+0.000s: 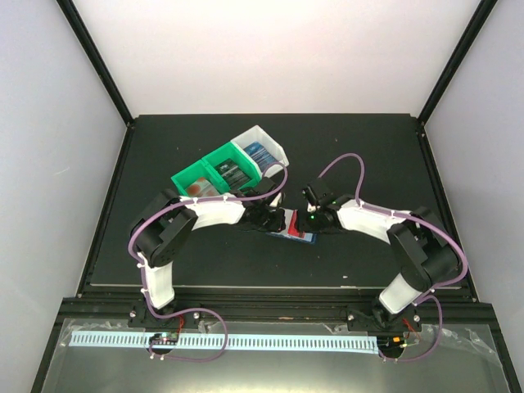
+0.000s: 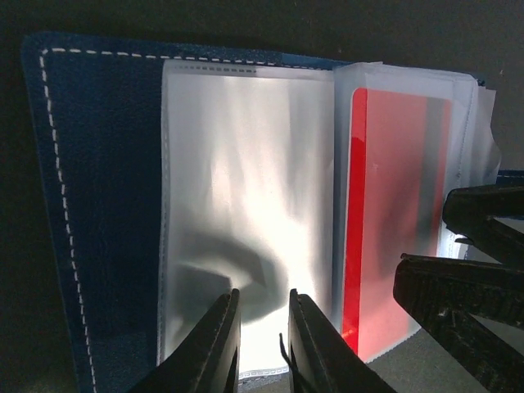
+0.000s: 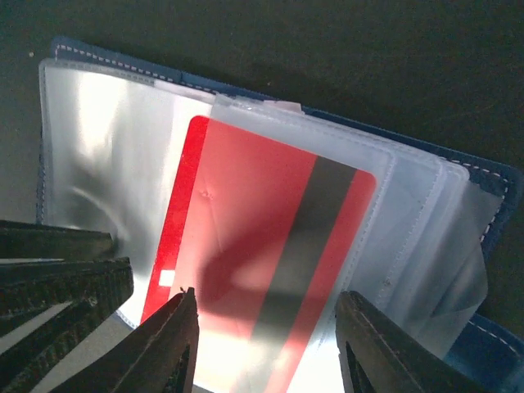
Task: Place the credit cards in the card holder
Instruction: Turn over the card slot in the card holder.
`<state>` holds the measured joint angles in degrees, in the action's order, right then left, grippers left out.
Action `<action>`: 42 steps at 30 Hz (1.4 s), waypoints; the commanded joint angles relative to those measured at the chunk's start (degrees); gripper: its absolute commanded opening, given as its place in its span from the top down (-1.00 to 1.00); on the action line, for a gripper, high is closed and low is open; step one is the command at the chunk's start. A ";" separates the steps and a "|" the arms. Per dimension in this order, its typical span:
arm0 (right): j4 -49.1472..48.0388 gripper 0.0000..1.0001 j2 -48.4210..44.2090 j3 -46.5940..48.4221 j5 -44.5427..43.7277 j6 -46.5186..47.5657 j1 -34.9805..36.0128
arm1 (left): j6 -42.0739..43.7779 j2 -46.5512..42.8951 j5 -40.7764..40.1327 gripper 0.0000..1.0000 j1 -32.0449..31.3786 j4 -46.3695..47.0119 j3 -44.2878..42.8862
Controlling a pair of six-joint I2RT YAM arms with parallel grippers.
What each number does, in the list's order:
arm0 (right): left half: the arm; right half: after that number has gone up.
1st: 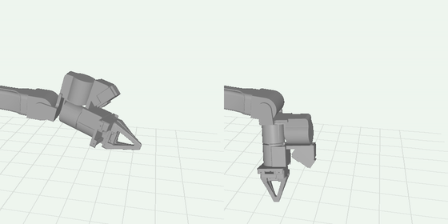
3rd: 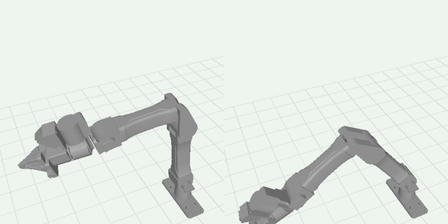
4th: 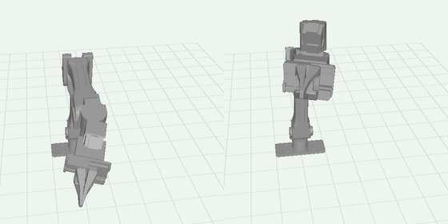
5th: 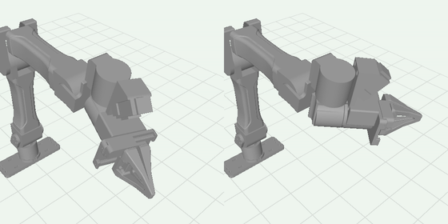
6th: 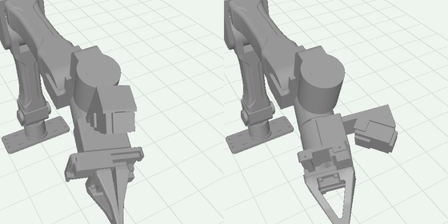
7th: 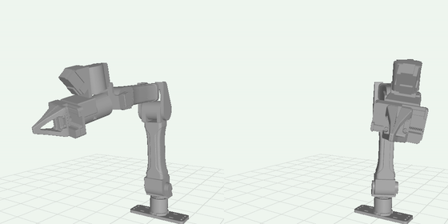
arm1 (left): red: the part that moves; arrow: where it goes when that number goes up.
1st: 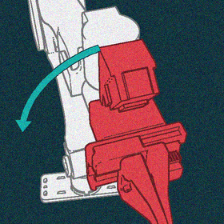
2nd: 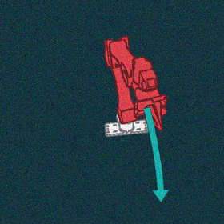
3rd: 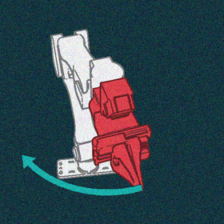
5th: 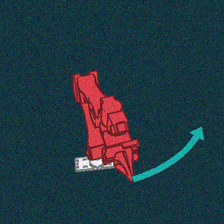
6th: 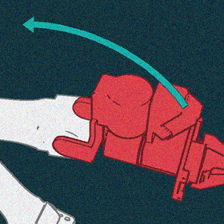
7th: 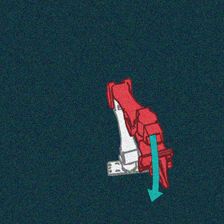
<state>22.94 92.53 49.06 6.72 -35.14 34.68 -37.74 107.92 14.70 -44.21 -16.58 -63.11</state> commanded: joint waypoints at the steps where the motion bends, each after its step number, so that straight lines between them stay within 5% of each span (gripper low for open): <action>1: -1.97 0.02 0.58 -1.65 0.93 -3.46 -1.43 | -1.01 2.45 0.44 0.64 0.08 -0.65 0.27; 12: -5.38 -0.02 -0.34 -6.58 0.91 -12.48 -3.61 | -2.65 3.00 -0.75 0.67 -1.16 -0.85 0.01; 17: -12.46 -0.03 1.04 -8.85 9.82 -15.02 -5.75 | -3.58 3.54 -1.15 0.69 -1.82 -0.89 0.05; 24: -23.19 -0.04 -0.45 -11.01 20.91 -14.11 -6.74 | -4.44 3.44 -2.33 0.73 -1.85 -1.23 0.36; 42: -26.05 0.03 -5.65 -11.68 24.10 -11.49 -6.73 | -3.48 -0.42 -8.06 0.74 -1.84 -5.80 -1.10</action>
<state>-0.47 88.47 37.74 28.69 -46.83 27.62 -41.65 107.87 9.54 -45.78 -17.63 -63.59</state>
